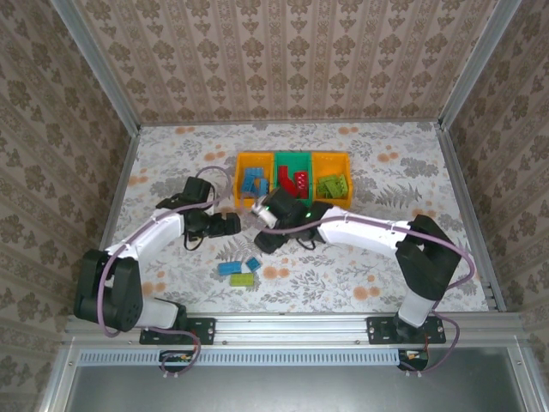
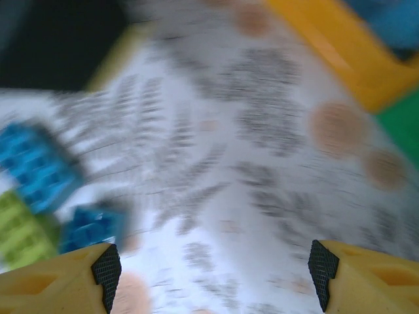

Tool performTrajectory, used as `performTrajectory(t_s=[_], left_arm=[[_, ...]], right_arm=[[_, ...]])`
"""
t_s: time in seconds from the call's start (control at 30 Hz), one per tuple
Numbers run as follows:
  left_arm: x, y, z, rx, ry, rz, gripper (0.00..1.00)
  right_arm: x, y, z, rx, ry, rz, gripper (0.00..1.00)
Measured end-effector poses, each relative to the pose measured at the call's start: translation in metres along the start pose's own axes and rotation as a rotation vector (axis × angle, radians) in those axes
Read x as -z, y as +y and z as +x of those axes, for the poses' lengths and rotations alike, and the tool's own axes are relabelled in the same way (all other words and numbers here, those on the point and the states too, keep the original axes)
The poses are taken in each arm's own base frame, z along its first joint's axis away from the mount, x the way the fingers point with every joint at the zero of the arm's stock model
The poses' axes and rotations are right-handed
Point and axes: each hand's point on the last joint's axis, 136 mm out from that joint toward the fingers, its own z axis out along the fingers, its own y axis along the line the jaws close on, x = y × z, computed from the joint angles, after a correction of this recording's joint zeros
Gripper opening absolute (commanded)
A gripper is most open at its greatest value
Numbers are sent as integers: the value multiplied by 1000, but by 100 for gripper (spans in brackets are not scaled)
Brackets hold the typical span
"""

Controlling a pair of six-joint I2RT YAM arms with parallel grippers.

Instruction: Sort the legos into containers by color

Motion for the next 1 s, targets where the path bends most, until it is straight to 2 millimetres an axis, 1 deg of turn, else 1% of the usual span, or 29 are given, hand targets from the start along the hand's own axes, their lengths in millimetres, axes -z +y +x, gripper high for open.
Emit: performTrajectory(t_s=[0.1, 0.13, 0.23, 0.33, 0.5, 0.6, 0.73, 0.87, 1.0], left_arm=[[1, 12, -5, 43, -9, -8, 100], [2, 15, -7, 53, -12, -11, 100], [2, 17, -9, 66, -17, -9, 100], [3, 18, -11, 75, -24, -1, 100], [4, 20, -15, 87, -36, 10, 100], [4, 20, -15, 89, -35, 14, 100], [3, 20, -15, 89, -34, 16, 100], [2, 21, -12, 91, -26, 14, 100], [2, 21, -12, 91, -29, 14, 100]], right_arm=[[-3, 49, 2, 132, 5, -91, 78], [-4, 61, 3, 164, 9, -115, 78], [-11, 89, 10, 232, 30, -167, 78], [-21, 106, 21, 270, 69, -192, 77], [-39, 125, 33, 319, 120, -210, 76], [-47, 130, 36, 329, 134, -213, 76], [-57, 128, 40, 337, 157, -196, 75], [-65, 125, 38, 345, 167, -174, 73], [-72, 123, 40, 361, 179, -156, 66]])
